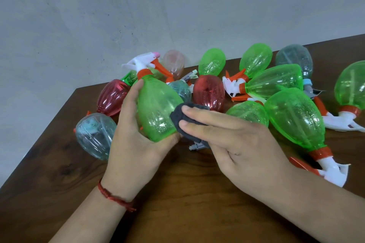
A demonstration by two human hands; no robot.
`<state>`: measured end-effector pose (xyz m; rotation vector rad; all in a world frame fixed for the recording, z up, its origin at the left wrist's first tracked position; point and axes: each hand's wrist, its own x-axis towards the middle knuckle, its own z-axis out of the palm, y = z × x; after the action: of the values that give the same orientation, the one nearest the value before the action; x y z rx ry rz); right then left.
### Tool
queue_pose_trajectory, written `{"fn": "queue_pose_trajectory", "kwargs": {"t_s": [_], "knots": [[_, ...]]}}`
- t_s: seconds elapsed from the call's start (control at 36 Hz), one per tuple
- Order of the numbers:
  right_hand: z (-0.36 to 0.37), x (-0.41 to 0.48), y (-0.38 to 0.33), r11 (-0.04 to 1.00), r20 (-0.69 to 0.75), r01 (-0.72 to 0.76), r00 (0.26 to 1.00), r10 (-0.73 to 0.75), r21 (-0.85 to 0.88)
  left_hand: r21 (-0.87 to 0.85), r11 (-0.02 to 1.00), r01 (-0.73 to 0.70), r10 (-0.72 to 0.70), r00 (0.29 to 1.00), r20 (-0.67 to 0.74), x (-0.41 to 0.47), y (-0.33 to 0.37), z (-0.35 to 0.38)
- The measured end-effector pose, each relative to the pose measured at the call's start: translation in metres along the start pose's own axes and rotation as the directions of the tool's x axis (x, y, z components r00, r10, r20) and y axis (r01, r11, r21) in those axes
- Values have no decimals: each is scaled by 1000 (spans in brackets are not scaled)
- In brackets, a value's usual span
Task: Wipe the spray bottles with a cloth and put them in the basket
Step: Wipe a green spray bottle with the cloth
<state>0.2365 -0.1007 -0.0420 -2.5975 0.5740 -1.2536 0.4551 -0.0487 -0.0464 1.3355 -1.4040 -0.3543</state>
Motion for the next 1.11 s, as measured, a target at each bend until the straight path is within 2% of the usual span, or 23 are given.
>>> {"fn": "queue_pose_trajectory", "kwargs": {"t_s": [0.11, 0.22, 0.31, 0.39, 0.47, 0.58, 0.72, 0.92, 1.0, 1.11], "knots": [[-4, 1, -2, 998, -58, -70, 996, 70, -3, 117, 988, -102, 92, 991, 94, -3, 5, 3], [-6, 5, 3, 985, -123, -158, 979, 165, 63, 116, 980, -160, 141, 977, 159, -8, 9, 10], [-8, 9, 8, 918, -112, -297, 936, 334, 262, 84, 982, -168, 146, 964, 221, -9, 9, 11], [-15, 11, 12, 806, -13, -388, 898, 440, 447, 37, 984, -177, 162, 954, 253, -12, 10, 12], [-18, 13, 13, 783, 9, -375, 904, 428, 497, -17, 984, -178, 177, 952, 248, -11, 11, 12], [-15, 11, 12, 866, -55, -286, 940, 337, 410, -47, 987, -152, 158, 964, 212, -11, 11, 13], [-10, 6, 8, 945, -75, -174, 976, 202, 278, -99, 988, -122, 128, 990, 60, -7, 13, 11], [-6, 3, 4, 960, -62, -114, 989, 134, 257, -113, 990, -84, 78, 995, -55, -5, 17, 9], [-5, 4, 4, 956, -80, -139, 983, 165, 258, -132, 990, -56, 53, 998, -23, -6, 20, 9], [-5, 11, 9, 927, -116, -225, 956, 269, 300, -103, 992, -75, 88, 988, 129, -12, 23, 14]]}}
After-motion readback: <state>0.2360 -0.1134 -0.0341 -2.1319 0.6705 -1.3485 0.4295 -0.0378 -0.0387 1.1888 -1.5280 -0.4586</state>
